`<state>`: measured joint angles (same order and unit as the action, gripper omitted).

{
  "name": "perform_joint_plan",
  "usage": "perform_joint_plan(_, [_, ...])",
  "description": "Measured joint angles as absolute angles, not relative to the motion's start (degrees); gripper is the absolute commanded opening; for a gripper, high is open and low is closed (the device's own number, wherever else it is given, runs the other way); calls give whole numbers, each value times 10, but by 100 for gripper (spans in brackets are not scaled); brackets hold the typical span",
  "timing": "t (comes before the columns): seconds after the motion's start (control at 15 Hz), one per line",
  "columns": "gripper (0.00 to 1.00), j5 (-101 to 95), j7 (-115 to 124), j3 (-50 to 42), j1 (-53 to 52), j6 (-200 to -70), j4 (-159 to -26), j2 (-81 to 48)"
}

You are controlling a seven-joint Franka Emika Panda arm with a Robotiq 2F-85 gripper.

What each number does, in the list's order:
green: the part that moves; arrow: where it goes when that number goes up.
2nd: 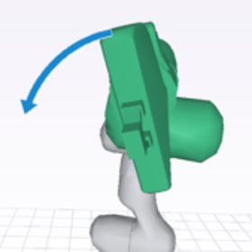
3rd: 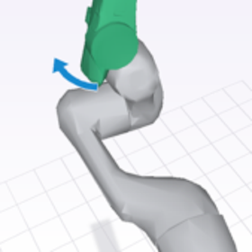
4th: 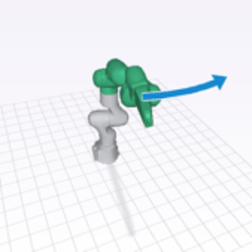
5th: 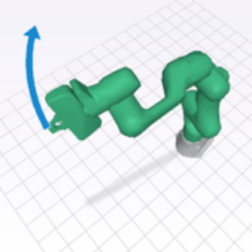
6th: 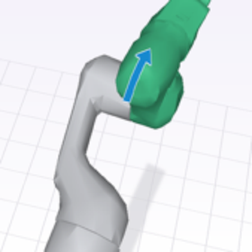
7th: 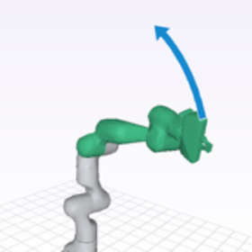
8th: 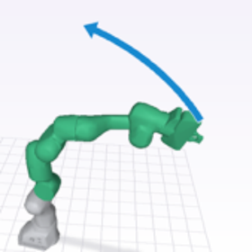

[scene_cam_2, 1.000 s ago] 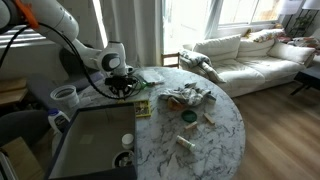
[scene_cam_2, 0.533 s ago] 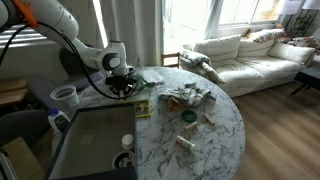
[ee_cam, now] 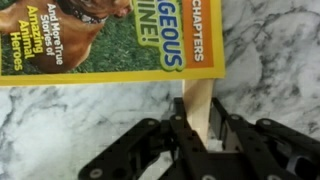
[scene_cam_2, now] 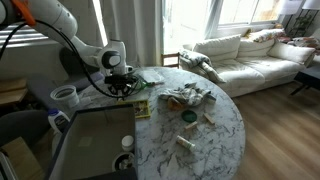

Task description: Pick up the wooden block and move forward on the table, slide the book a little to the right, put the wooden block in between the book pages

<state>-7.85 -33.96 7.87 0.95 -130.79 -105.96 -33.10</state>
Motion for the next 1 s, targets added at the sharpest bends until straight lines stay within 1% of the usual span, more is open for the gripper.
perform_joint_plan(1.0, [7, -56, -409, 100, 10, -1201, -1057, -328])
